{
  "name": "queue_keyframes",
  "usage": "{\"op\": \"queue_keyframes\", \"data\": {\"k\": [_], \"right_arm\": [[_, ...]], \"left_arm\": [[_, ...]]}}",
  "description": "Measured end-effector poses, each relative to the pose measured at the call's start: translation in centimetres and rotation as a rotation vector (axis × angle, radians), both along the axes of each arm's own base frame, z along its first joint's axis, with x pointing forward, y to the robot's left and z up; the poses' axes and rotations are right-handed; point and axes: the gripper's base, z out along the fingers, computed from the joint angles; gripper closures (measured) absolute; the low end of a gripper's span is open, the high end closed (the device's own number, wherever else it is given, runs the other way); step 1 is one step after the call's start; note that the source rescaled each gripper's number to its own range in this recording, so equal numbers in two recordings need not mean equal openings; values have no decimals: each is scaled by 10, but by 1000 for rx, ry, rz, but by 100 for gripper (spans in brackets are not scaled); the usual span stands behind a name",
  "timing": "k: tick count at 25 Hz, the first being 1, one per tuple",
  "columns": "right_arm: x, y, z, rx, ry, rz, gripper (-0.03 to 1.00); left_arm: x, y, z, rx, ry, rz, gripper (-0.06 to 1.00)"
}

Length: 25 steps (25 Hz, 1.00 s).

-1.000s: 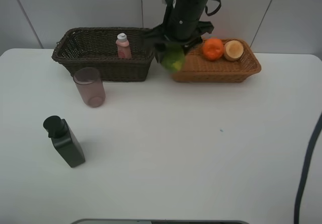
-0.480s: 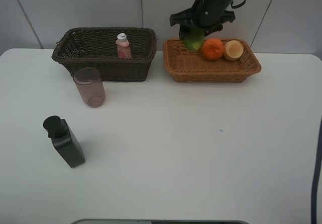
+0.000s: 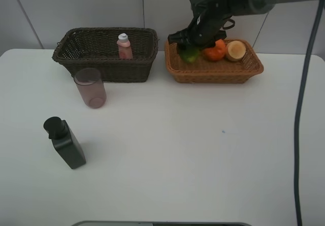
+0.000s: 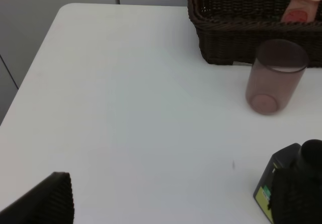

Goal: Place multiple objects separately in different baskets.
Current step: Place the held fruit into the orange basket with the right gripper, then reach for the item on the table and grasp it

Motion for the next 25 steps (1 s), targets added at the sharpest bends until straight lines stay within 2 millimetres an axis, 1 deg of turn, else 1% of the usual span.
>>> {"op": "queue_keyframes", "data": {"k": [2,4,10,11,12,15,16,18,20,25], "right_arm": [[1,0,-7,-11,7,4,52],[1,0,-10,-17,11,6,52],[2,0,-13,-27,11,11,52],[2,0,-13,-29,11,12,49],[2,0,-13,-30,11,12,43],[2,-1,-13,-31,11,12,21],[2,-1,-13,-31,11,12,15],[2,-1,-13,-32,10,13,11],[1,-1,-13,-35,17,11,9],[0,-2,-8,-45,25,8,8]], "left_arm": [[0,0,0,0,0,0,-6],[0,0,0,0,0,0,-6],[0,0,0,0,0,0,-6],[0,0,0,0,0,0,-6],[0,0,0,0,0,0,-6],[0,0,0,0,0,0,-6],[0,0,0,0,0,0,-6],[0,0,0,0,0,0,-6],[0,0,0,0,0,0,-6],[0,0,0,0,0,0,-6]]}}
